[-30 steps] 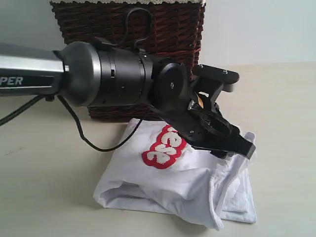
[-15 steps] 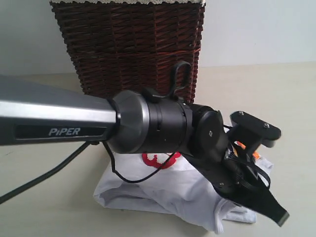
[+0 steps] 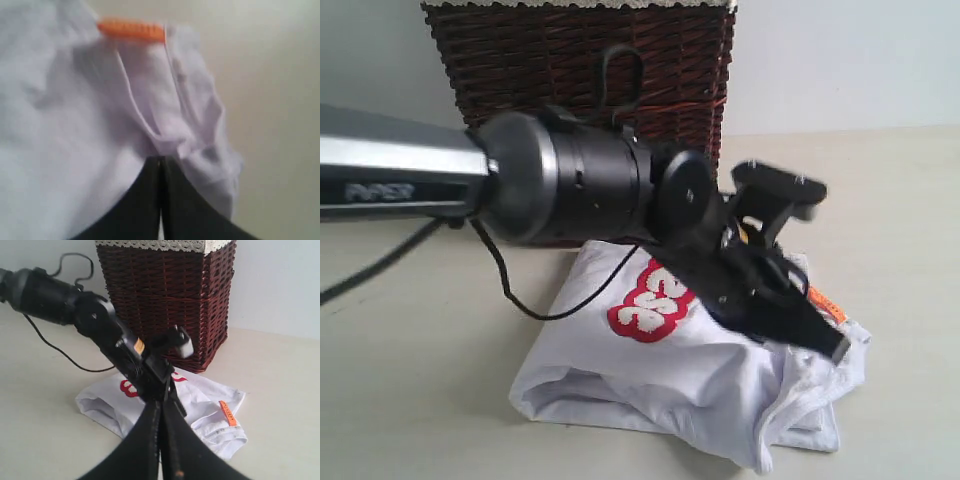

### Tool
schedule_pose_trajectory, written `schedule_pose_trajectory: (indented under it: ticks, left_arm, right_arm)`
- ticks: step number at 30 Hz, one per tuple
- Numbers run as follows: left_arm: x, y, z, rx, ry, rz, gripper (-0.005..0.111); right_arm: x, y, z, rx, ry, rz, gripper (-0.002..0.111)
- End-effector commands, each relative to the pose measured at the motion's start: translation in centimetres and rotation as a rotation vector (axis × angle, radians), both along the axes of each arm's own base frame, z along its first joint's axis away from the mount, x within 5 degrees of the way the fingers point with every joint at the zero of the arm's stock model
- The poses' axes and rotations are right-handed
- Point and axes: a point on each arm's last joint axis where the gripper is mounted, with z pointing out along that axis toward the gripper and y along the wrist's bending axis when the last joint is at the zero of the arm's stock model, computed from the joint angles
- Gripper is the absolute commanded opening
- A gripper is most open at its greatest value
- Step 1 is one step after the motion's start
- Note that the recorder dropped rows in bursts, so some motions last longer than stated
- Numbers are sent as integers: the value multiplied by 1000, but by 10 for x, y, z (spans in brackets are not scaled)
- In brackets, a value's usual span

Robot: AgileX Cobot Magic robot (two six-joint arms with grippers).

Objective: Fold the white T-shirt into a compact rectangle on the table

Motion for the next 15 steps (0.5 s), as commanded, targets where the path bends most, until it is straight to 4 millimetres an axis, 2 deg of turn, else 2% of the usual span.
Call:
schedule_pose_trajectory:
  ticks: [1, 3, 6, 8, 10, 11, 12, 13, 15]
  left_arm:
    - [-38, -16, -38, 87, 139, -158, 0]
    - [-47, -24, -38, 68, 91, -185, 0]
    - [-45, -20, -35, 89, 102, -197, 0]
    - [-36, -7, -10, 115, 49, -227, 0]
    - [-5, 25, 27, 157, -61, -80, 0]
    - [6, 37, 29, 176, -72, -1, 0]
    - [24, 56, 24, 200, -49, 88, 0]
    - [30, 67, 10, 225, -5, 122, 0]
    - [19, 77, -27, 283, 116, 79, 0]
  right_arm:
    - [0, 0, -1, -3, -2, 5, 0]
    - [0, 0, -1, -1, -5, 4, 0]
    - [0, 0, -1, 1, -4, 4, 0]
    - [0, 0, -1, 1, -4, 4, 0]
    - [0, 0, -2, -6, 9, 7, 0]
    - [0, 0, -2, -7, 11, 7, 0]
    - [0, 0, -2, -7, 11, 7, 0]
    - [0, 0, -2, -7, 11, 7, 0]
    - [0, 0, -2, -7, 11, 7, 0]
